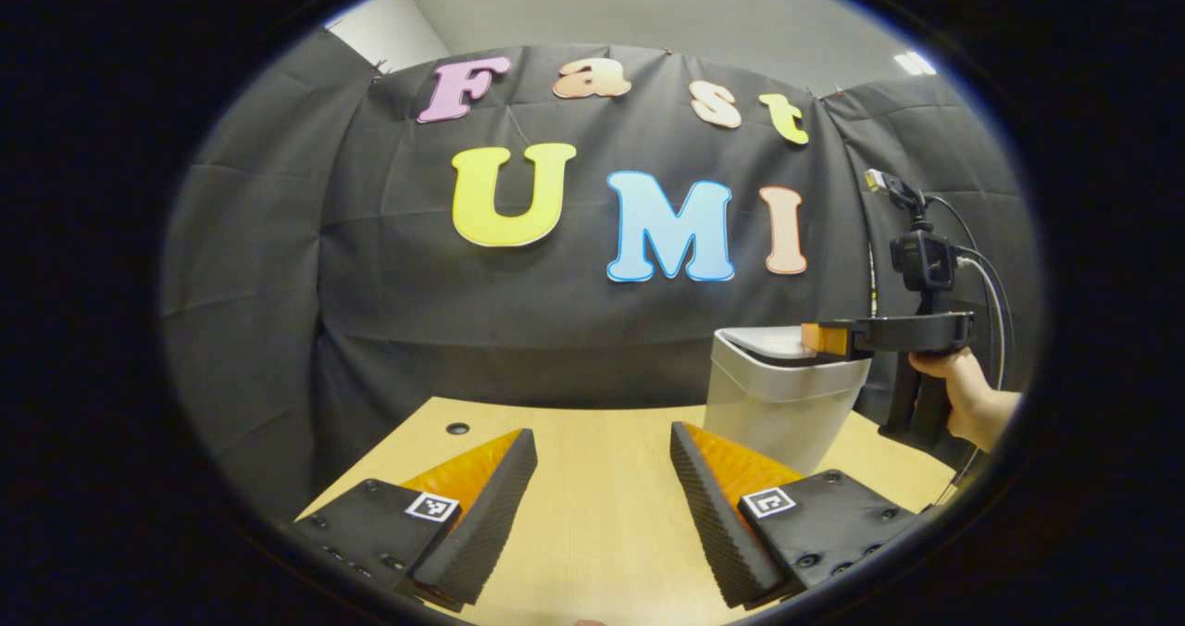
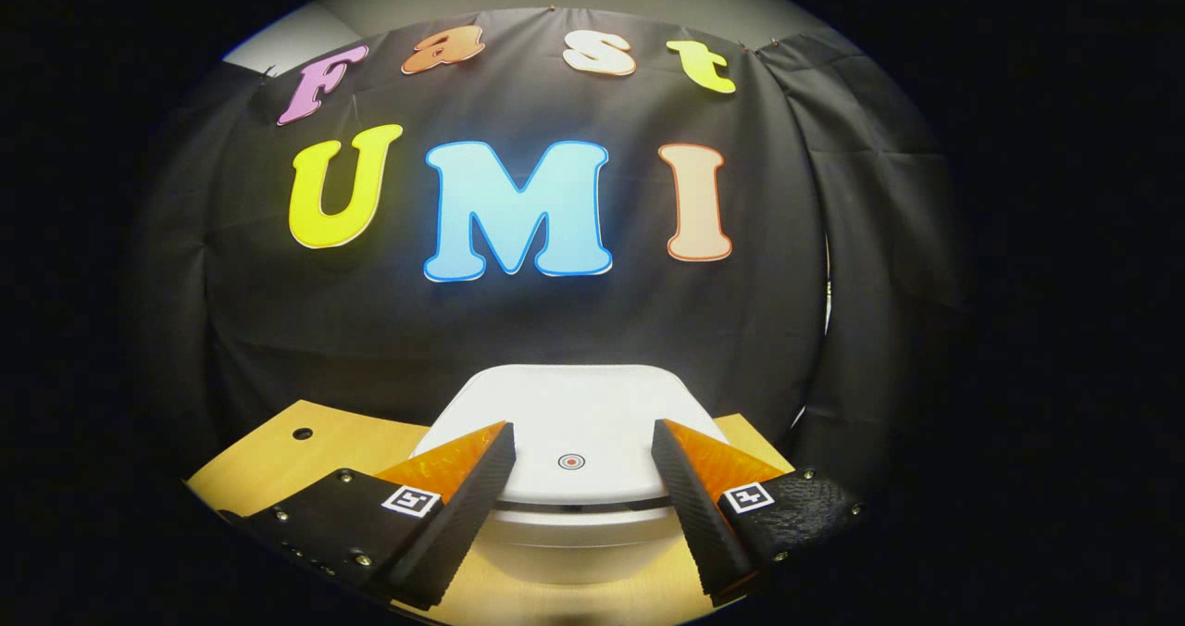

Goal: Press the lid of the desktop garbage bin to open it, pick up the crumpled paper on the desktop and throw it into the bin, then pick up the pop can on the desktop and drop it into the bin, and finally close the garbage bin lid.

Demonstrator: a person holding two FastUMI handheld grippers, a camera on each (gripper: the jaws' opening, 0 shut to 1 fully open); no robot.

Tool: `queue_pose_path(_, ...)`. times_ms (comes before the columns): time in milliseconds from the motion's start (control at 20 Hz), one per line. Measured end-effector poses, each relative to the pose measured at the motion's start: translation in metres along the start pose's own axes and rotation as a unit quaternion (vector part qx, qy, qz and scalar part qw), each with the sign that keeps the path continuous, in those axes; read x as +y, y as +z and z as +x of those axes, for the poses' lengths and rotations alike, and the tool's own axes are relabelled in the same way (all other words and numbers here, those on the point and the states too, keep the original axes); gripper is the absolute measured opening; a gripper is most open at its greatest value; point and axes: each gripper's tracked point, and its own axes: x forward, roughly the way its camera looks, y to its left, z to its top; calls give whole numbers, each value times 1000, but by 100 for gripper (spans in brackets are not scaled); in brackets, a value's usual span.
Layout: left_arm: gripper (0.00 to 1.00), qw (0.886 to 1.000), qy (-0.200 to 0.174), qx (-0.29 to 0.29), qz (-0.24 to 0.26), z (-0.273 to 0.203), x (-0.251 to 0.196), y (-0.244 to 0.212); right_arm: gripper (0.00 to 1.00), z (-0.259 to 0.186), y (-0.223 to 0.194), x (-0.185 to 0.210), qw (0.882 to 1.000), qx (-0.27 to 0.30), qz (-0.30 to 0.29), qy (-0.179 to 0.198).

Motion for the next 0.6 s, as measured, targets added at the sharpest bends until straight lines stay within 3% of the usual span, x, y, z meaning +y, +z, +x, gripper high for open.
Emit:
queue_pose_path(100,89,1000,-3,1,-4,2,0,-1,100,1,-3,1,1000,4,-4,-1)
queue_pose_path(150,89,1000,-4,2,-7,3,1,-3,95,1,-6,1,1000,8,-11,-2)
queue_pose_path(500,89,1000,-8,7,-17,12,8,-10,96,1,-8,1,1000,13,-15,-3)
queue_pose_path(550,100,1000,-8,8,-18,13,9,-12,96,0,-8,0,1000,11,-18,-4)
queue_pose_path(600,100,1000,-9,8,-19,16,11,-12,96,0,-9,1,1000,9,-22,-5)
